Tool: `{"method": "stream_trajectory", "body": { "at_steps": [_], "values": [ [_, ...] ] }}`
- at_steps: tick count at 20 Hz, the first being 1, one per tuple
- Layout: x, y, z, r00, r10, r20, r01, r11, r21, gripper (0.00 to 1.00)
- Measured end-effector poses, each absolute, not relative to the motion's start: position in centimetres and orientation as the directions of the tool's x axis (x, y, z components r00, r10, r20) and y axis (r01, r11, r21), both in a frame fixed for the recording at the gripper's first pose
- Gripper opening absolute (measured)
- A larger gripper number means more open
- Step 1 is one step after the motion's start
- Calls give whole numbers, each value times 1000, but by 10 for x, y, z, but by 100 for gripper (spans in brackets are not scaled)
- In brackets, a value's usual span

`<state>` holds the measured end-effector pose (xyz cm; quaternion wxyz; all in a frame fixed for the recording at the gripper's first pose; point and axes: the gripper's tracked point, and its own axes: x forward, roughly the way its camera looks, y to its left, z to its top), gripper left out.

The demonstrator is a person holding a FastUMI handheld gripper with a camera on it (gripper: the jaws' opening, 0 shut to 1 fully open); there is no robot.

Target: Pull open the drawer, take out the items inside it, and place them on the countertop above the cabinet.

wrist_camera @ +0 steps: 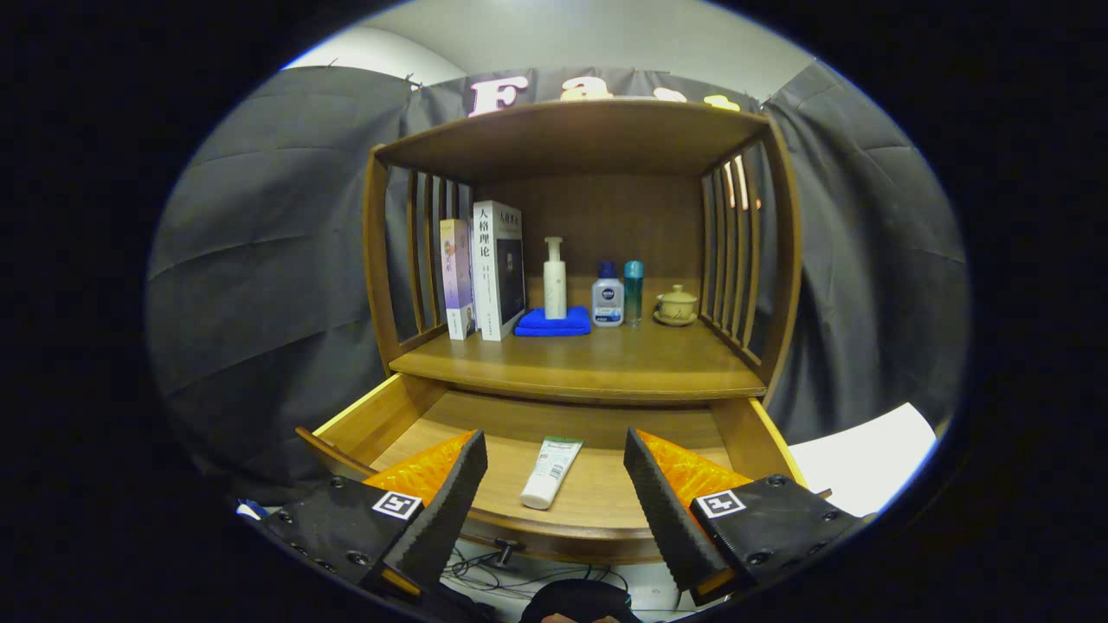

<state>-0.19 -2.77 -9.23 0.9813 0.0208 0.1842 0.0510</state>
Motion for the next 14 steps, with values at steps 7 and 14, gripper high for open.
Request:
{"method": "stream_trajectory", "body": {
  "at_steps": [7, 14],
  "values": [
    [51, -18, -121, 803, 142, -579, -157, 987, 25, 99],
    [76, -1, -177, 584, 172, -793, -204, 977, 61, 100]
  ]
}}
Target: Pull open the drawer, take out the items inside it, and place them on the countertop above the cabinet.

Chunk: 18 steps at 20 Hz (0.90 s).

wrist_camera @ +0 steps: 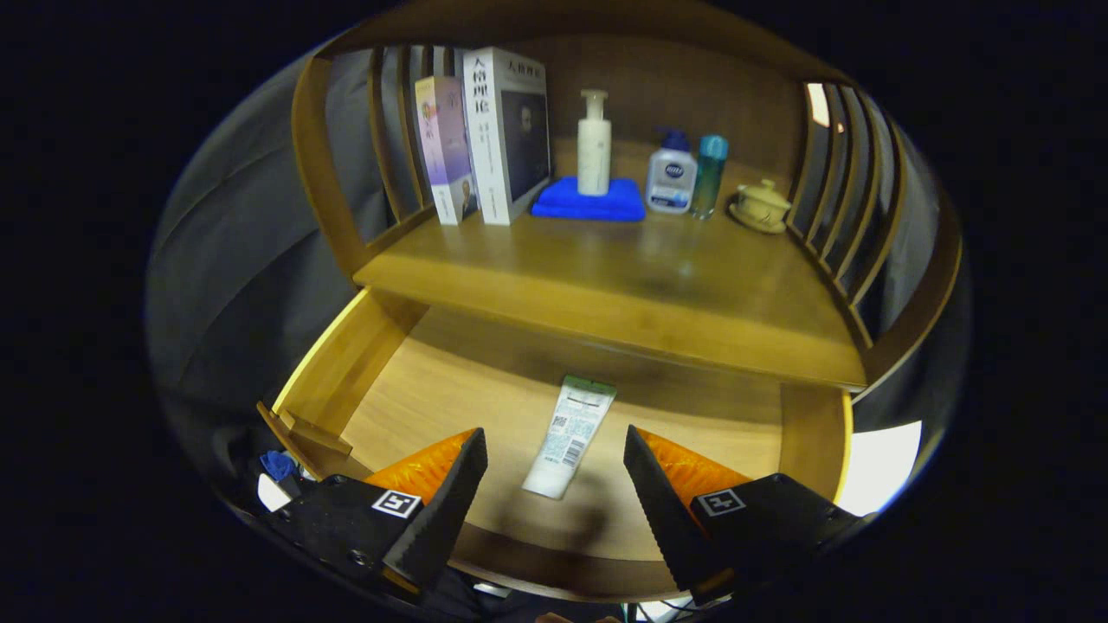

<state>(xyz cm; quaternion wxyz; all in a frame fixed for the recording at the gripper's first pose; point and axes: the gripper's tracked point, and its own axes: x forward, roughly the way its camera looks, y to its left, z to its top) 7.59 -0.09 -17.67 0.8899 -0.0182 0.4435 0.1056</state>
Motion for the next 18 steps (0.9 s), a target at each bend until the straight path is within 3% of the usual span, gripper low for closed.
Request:
{"method": "stream_trajectory", "body": {
  "at_steps": [7, 18],
  "values": [
    [83, -7, -225, 415, 108, -903, -173, 984, 38, 100],
    [95, -8, -266, 267, 43, -963, -163, 987, -1, 100]
  ]
}}
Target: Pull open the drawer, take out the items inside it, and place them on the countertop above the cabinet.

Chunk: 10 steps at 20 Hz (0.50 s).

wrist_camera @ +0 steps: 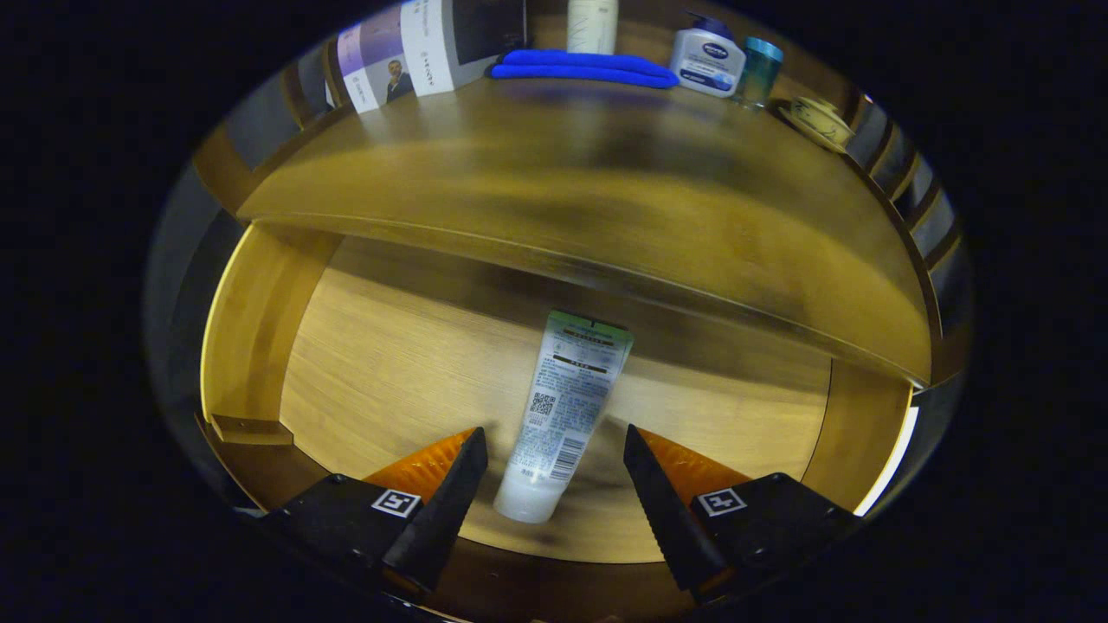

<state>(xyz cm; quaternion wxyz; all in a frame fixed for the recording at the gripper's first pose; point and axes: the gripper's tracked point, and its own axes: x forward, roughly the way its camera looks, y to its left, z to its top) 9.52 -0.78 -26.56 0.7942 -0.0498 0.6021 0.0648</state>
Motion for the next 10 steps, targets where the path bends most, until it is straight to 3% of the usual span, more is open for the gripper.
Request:
{"method": "stream_trajectory", "body": {
  "at_steps": [3, 10],
  "values": [
    [94, 1, -273, 227, 67, -972, -142, 989, 35, 98],
    [95, 1, -275, 206, 66, -976, -165, 986, 32, 53]
  ]
}}
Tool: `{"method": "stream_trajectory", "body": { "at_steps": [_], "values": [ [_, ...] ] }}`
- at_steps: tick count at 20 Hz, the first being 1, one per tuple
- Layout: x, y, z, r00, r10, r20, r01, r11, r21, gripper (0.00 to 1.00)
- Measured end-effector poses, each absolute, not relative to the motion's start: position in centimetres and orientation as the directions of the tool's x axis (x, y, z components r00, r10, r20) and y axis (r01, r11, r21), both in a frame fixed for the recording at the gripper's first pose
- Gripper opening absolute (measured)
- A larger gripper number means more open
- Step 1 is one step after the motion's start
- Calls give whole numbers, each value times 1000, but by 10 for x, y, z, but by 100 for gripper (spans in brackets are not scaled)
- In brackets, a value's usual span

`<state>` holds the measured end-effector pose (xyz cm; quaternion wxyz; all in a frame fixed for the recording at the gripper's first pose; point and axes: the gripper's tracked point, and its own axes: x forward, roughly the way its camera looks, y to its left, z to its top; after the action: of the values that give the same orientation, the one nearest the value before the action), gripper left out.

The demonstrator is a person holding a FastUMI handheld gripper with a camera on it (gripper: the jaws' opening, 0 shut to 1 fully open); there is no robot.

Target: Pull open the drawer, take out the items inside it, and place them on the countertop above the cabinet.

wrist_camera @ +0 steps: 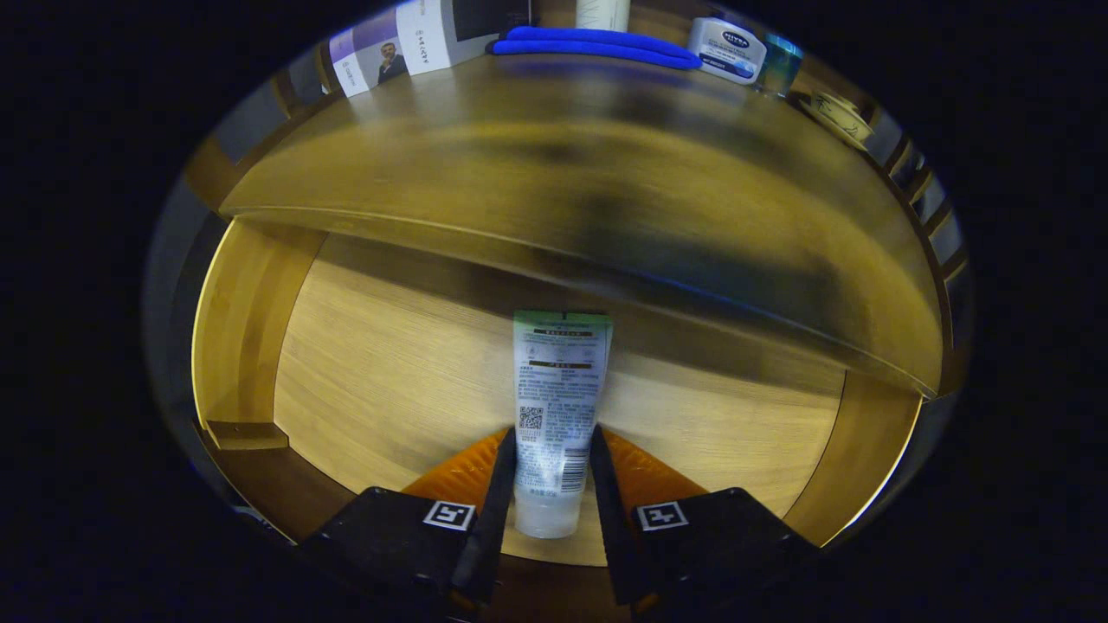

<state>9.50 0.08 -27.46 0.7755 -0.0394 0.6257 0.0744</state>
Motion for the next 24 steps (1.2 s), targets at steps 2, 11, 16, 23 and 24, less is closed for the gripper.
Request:
{"method": "stream_trajectory", "body": {
  "at_steps": [2, 11, 16, 23, 24],
  "values": [
    [94, 1, -270, 211, 78, -974, -158, 986, 45, 50],
    [77, 14, -252, 223, 240, -945, -168, 964, 206, 43],
    [67, 11, -221, 287, 270, -919, -212, 954, 214, 43],
    [49, 23, -174, 329, 364, -871, -259, 922, 288, 43],
    [49, 23, -168, 337, 371, -865, -258, 920, 293, 43]
  ]
}}
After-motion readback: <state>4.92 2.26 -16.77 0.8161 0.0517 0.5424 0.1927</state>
